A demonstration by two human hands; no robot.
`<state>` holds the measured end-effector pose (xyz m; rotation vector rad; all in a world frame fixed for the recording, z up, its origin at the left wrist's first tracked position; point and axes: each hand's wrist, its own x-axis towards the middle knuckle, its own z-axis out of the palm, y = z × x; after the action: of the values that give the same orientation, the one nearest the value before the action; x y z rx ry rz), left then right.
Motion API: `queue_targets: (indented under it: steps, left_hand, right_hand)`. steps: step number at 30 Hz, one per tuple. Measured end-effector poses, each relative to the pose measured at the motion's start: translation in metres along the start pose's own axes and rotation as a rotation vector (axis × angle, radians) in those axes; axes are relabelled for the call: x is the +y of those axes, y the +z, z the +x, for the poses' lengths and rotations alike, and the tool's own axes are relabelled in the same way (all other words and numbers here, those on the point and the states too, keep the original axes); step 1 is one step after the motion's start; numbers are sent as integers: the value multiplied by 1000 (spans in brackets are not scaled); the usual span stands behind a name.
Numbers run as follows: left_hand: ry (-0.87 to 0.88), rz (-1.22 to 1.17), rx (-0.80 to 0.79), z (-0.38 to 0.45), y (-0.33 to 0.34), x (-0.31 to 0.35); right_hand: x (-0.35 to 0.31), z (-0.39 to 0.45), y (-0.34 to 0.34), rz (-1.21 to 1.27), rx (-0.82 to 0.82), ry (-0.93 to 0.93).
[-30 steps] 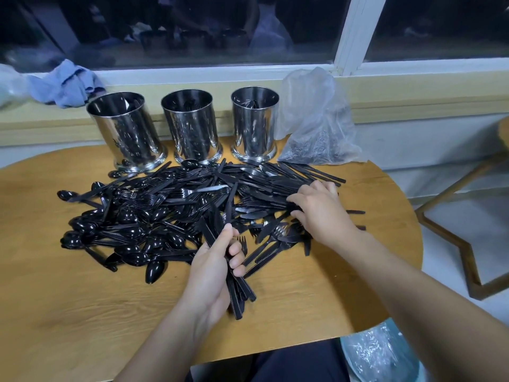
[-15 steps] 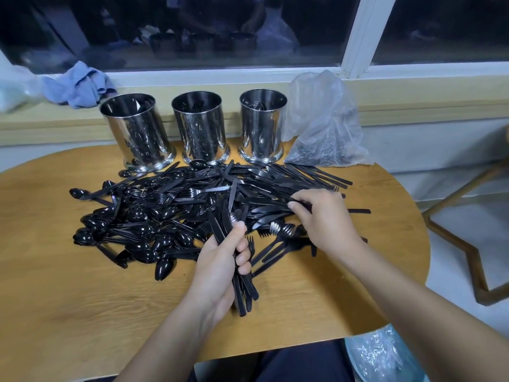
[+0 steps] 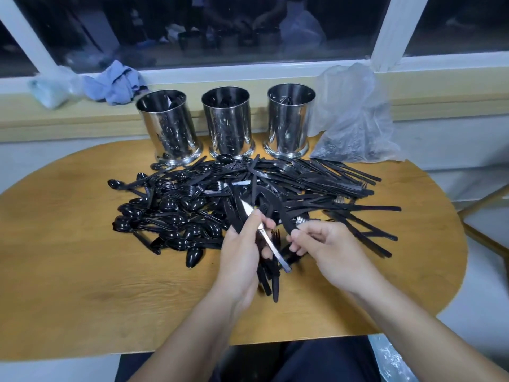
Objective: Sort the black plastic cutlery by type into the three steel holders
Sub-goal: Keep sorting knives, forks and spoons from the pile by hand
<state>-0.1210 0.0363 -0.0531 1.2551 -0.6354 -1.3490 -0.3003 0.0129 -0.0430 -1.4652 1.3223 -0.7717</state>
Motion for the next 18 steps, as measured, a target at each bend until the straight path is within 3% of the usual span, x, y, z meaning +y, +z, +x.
queue_targets:
  steps: [7,14,18]
  left_hand:
    - [64,32,-171,-5,-7,-2]
    - [-47,-14,-236,-7,-2,-6]
    - [-12,-56,-154,-3,-4,-7]
  right_hand:
    - [-11,-14,13,185,-84,43]
    - [-14,-18,29,237,-102,65]
    - [-2,-15,14,0,-15,-44]
